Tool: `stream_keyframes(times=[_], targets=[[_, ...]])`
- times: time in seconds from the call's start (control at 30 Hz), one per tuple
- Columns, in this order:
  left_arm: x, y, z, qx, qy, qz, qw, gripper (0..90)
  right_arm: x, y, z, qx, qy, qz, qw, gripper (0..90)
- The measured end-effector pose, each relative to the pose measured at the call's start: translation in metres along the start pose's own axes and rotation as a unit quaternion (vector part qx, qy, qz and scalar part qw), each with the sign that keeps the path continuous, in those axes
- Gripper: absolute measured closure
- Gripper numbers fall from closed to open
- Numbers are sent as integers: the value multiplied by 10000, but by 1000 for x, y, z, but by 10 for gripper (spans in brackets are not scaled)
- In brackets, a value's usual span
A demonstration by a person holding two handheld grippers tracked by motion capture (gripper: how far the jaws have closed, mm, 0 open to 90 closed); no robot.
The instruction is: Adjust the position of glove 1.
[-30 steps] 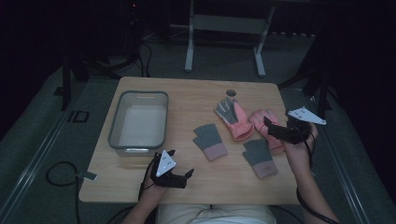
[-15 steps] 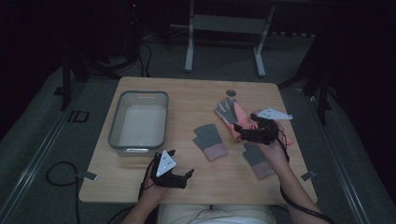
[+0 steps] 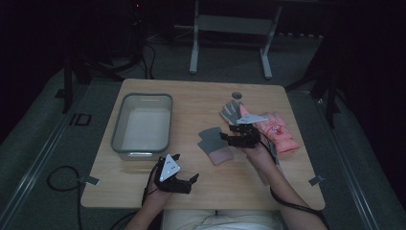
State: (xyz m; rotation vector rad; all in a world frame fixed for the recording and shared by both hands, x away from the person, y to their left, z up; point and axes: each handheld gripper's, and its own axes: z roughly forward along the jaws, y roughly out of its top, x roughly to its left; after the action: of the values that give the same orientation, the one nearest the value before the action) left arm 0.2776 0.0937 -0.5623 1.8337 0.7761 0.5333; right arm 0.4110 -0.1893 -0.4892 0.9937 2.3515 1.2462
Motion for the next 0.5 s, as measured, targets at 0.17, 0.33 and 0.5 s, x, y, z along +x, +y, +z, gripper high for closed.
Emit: stream_keyframes(times=[0.17, 0.33, 0.5], targets=[[0, 0, 0, -11, -9, -16, 10000, 6, 1, -4, 20, 256, 108, -34, 9996, 540], [0, 0, 0, -11, -25, -10, 10000, 6, -1, -4, 36, 412, 319, -98, 9986, 608], [0, 0, 0, -11, -31, -11, 10000, 6, 0, -6, 52, 671, 254, -344, 9968, 593]])
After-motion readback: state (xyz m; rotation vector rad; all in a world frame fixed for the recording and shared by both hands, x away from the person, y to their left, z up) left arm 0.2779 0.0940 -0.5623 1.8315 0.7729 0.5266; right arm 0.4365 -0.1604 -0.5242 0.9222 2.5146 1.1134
